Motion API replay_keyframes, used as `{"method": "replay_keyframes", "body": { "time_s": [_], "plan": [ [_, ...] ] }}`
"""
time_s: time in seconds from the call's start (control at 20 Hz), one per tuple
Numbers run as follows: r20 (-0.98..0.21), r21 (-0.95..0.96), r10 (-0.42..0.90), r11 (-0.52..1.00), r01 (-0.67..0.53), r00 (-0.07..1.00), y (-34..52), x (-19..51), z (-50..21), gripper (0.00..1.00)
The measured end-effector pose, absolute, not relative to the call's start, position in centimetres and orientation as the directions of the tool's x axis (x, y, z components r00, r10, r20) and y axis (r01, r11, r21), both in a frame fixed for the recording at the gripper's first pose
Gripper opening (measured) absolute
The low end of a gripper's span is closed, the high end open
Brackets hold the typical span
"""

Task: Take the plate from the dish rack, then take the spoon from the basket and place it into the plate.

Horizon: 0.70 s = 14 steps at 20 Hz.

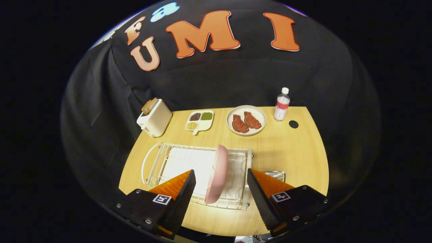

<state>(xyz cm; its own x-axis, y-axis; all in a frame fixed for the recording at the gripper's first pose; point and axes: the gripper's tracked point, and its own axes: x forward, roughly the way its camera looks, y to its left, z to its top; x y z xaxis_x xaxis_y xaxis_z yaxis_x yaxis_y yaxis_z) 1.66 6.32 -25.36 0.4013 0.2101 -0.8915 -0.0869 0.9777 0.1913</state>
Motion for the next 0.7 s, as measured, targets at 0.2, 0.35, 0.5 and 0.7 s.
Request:
{"method": "replay_keyframes", "body": {
  "time_s": [0.2, 0.35, 0.5, 0.7],
  "plan": [
    [-0.939, 0.16, 0.189, 0.98, -0.12, 0.288, 6.6, 2.0, -28.0, 0.87],
    [-0.971, 0.122, 0.146, 0.984, -0.132, 0.19, 6.4, 2.0, -30.5, 0.83],
    [-0.987, 0.107, 0.122, 0.985, -0.133, 0.107, 7.0, 2.3, -32.2, 0.76],
    [-0.994, 0.11, 0.11, 0.988, -0.11, -0.002, 8.6, 2.2, -34.2, 0.66]
  ]
}}
